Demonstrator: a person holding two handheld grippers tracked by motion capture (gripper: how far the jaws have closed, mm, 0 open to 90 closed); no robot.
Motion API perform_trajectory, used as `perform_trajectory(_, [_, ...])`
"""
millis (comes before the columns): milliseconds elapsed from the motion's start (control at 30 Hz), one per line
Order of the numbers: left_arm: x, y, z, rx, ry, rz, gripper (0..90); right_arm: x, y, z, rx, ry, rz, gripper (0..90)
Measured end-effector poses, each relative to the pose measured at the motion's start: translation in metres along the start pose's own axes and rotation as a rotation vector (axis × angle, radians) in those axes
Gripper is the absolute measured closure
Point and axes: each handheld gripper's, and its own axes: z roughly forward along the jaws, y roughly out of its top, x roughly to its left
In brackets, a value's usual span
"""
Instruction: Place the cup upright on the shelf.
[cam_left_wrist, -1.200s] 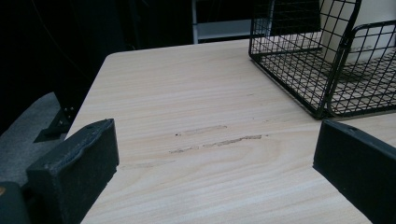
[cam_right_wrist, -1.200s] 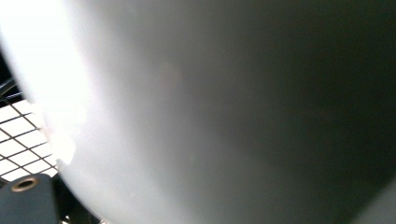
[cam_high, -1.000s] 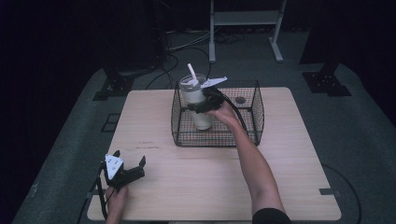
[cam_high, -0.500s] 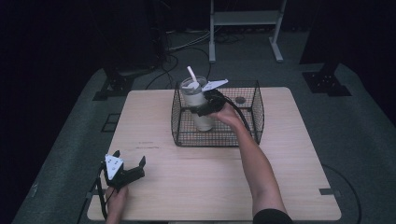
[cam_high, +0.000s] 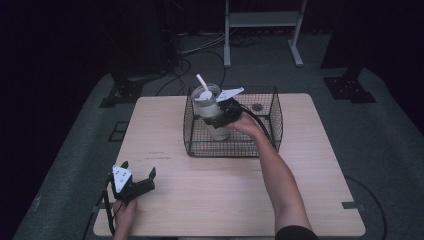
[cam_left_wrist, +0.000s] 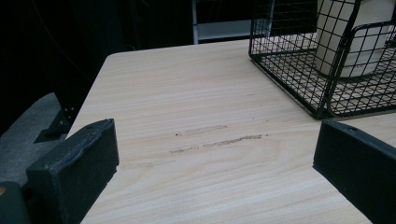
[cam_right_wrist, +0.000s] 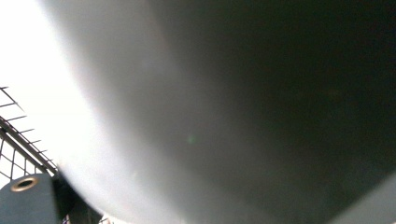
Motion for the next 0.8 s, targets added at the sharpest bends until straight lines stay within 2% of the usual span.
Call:
perform_trajectory(400, [-0.001,0.0,0.0,0.002,0.002,0.007,0.0,-0.006,-0.01,-0.016,-0.009,-0.018,0.023,8.5])
perform_trajectory(667, [-0.001,0.0,0.0,0.002,0.001,0.01,0.0,-0.01,-0.015,-0.026,0.004,-0.02,0.06,8.8])
perform_trajectory(800, [-0.001,0.0,0.0,0.001,0.0,0.01,0.0,-0.01,-0.015,-0.029,0.027,-0.025,0.048,8.9])
